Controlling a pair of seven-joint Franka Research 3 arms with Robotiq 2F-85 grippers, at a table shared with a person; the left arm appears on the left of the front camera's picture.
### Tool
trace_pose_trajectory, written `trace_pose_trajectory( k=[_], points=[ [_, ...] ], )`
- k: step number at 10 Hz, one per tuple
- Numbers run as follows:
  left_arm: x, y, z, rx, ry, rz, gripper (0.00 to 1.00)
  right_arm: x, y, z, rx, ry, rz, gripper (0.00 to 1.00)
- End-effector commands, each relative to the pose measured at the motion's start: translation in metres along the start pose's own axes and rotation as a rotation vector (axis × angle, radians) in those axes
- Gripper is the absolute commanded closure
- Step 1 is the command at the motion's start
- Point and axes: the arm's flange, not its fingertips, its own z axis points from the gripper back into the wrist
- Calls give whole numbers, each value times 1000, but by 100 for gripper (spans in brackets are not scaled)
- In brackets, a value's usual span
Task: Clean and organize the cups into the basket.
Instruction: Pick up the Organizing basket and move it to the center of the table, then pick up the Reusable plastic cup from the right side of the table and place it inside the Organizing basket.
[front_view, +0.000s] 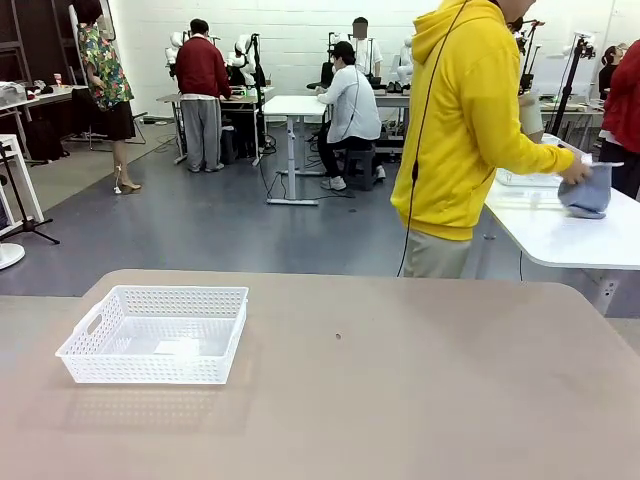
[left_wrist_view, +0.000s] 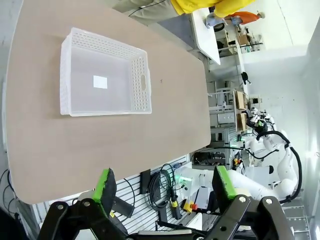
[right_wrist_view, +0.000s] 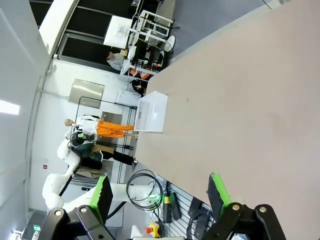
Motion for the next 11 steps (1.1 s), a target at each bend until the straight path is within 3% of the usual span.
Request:
trace_pose_trajectory(
  k=[1, 11],
  points=[
    [0, -2, -1, -5, 2, -8, 0, 2, -1, -4, -3, 5, 1, 0],
    [0, -2, -1, -5, 2, -8, 0, 2, -1, -4, -3, 5, 1, 0]
  ],
)
